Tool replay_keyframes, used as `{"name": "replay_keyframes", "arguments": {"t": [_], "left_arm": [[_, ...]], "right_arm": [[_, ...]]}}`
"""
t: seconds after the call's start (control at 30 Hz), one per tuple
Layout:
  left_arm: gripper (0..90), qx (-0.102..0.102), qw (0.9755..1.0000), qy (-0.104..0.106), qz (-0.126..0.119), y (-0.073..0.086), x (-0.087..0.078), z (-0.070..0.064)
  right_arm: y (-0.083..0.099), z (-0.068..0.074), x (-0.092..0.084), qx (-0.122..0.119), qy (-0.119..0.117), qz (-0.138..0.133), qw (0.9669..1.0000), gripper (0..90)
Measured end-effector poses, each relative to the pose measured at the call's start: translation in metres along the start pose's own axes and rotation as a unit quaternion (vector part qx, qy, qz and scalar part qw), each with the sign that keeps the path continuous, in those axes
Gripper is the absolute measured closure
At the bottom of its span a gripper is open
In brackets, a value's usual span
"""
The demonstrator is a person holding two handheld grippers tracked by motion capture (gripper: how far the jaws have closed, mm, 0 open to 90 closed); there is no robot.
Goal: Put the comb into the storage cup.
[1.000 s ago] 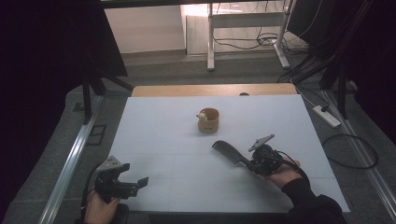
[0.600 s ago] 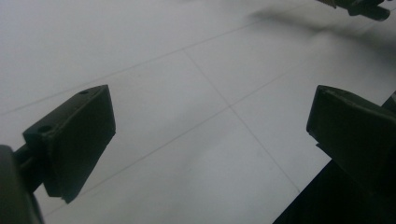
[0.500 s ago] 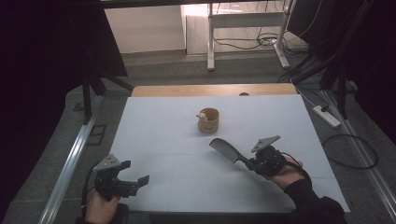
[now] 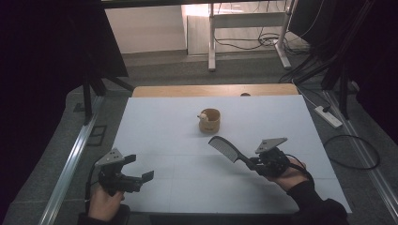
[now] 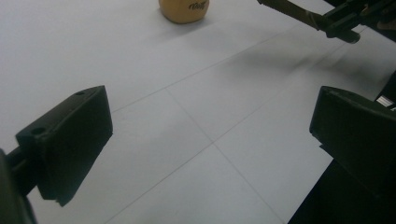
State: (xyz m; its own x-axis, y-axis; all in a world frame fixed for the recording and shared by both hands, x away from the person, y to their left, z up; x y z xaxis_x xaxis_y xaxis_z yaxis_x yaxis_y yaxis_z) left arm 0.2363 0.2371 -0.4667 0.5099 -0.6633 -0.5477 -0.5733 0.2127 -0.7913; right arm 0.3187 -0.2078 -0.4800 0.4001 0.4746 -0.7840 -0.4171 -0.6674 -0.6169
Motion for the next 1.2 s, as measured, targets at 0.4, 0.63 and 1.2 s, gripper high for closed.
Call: {"name": "replay_keyframes", "arguments": {"t": [0.4,0.63,1.2], "left_arm": [[0.0,0.010,0.9996,0.022,-0.013,-0.021,0.009,-0.003],[0.0,0.012,0.9994,0.029,-0.012,-0.031,0.015,-0.003],[0.0,0.018,0.9986,0.049,-0.003,-0.055,0.034,-0.006]], "right_arm": [[0.000,0.001,-0.006,-0.004,-0.005,-0.019,0.9998,72.5],[-0.001,0.001,-0.011,-0.010,-0.001,-0.035,0.9993,72.5],[-0.002,0.001,-0.016,-0.019,0.003,-0.048,0.9987,72.5]]}}
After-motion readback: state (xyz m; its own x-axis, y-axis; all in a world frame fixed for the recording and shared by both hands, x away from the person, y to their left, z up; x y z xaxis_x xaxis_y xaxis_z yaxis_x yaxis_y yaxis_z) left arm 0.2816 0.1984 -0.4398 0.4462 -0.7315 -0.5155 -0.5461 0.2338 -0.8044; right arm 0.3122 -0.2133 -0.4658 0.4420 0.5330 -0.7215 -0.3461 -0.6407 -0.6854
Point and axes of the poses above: each handheld gripper's, and its own axes: x roughly forward along the jaws, y roughly out of its underside, z roughly to its left, the point moved 2 cm from there along x, roughly forward along the jaws, and after that the axes turned 3 degrees about y, right-handed, at the moved point
